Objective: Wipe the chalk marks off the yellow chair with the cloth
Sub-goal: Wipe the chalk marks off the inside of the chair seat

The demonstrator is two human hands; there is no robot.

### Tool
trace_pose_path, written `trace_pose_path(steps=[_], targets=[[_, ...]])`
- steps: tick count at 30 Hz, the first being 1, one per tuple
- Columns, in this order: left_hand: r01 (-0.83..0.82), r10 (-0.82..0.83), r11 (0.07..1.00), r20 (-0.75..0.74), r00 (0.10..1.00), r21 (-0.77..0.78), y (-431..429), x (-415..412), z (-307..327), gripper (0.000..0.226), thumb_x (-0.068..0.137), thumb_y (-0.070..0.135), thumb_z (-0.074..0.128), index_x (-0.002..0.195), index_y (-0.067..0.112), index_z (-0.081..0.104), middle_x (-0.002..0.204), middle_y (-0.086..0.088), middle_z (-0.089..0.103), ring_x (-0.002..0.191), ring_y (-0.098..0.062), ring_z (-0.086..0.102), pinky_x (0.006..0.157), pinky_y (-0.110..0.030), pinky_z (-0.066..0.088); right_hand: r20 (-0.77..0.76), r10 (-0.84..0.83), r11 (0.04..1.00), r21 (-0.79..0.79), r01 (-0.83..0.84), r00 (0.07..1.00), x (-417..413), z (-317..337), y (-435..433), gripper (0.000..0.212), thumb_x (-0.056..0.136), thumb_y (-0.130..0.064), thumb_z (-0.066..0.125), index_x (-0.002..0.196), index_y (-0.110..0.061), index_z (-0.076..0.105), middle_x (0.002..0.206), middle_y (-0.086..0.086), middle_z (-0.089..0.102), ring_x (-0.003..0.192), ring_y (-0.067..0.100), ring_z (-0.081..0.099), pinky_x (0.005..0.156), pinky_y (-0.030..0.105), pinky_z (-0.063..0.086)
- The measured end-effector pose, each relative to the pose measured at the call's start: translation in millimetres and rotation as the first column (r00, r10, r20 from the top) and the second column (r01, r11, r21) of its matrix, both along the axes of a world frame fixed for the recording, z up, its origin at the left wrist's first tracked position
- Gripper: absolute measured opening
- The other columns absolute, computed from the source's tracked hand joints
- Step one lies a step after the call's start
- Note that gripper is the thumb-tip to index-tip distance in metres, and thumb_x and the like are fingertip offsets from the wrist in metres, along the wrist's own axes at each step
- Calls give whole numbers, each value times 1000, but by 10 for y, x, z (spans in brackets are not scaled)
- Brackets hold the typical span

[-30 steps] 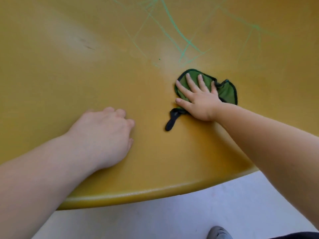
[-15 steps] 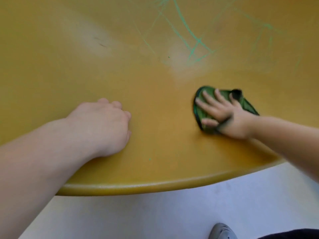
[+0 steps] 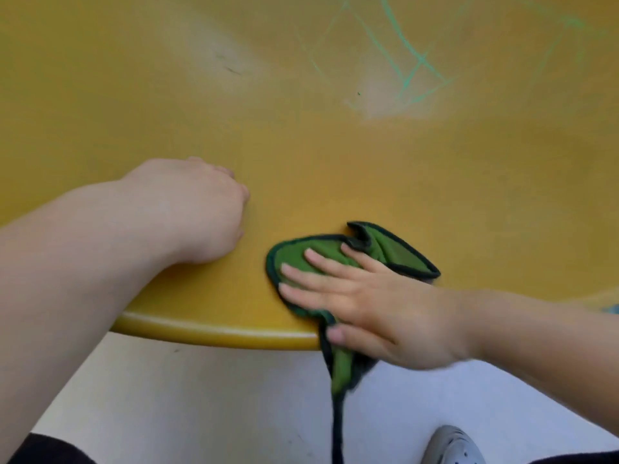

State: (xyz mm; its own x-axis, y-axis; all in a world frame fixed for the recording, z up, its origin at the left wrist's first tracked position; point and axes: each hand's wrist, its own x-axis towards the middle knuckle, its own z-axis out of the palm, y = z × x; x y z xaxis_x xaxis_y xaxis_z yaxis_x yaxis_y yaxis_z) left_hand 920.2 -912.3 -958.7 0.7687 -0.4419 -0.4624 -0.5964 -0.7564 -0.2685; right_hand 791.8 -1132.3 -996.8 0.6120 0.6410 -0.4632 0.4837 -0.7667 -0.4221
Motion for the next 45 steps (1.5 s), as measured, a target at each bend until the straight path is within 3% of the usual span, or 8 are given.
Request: trace_pose_path(steps=[7,14,20,27,31,35,41,45], targets=[[61,-60,998,-14,998,27,43,-30,-57,47,94,32,40,142,31,42,152,1,38,134,-28,42,104,-46,43,-14,-100,947,-309,90,995,155,0,-823,77,85,-86,16,140,-65,-33,153,-32,-43,147,9,-39,123,45,-20],[103,-100,994,58,993,-43,-4,-28,-64,31,95,32,40,123,28,53,132,-2,53,117,-29,51,95,-41,48,265,-579,714,-293,636,771,1189,-338,-543,77,94,-50,30,159,-45,-10,169,-4,-25,155,33,-24,122,65,-9],[68,-64,994,47,997,-90,7,-6,-12,27,94,33,39,111,27,57,124,0,56,109,-29,53,93,-44,49,189,-299,935,-139,327,935,770,-313,375,67,108,-47,26,160,-36,-14,169,-9,-24,155,22,-23,123,58,-12],[62,-59,997,59,997,-47,-124,-75,-67,30,98,33,37,123,27,53,121,-4,50,110,-28,49,92,-40,48,49,-189,962,-193,195,981,53,-73,-387,75,94,-72,12,149,-49,-33,160,-28,-33,149,6,-34,125,42,-15],[67,-64,997,69,996,-38,-195,-155,-94,42,98,46,33,133,27,47,124,-6,47,115,-28,47,94,-39,45,231,-476,714,-462,526,849,319,10,-1379,104,61,-100,-10,149,-49,-29,165,-16,-28,154,21,-24,126,57,2],[52,-49,998,64,997,-48,-236,-165,-135,47,97,50,31,135,26,46,128,-6,47,117,-29,47,97,-41,46,400,-690,441,-428,789,603,745,-81,-1574,100,80,-91,9,160,-36,-18,169,-5,-24,155,32,-23,122,67,-2],[3,1,997,51,999,-80,-172,-133,-91,47,96,48,30,137,30,45,137,1,45,122,-25,46,99,-44,46,232,-527,784,-238,573,817,698,-309,-325,116,70,-100,18,161,-35,-14,168,-7,-24,156,28,-22,122,66,-8],[-42,45,993,18,999,-108,-162,-78,-24,51,97,48,33,146,34,36,153,5,34,135,-25,38,108,-43,39,174,-372,909,-130,395,912,497,-281,41,85,93,-80,23,161,-41,-10,168,-15,-22,155,22,-23,123,62,-11]])
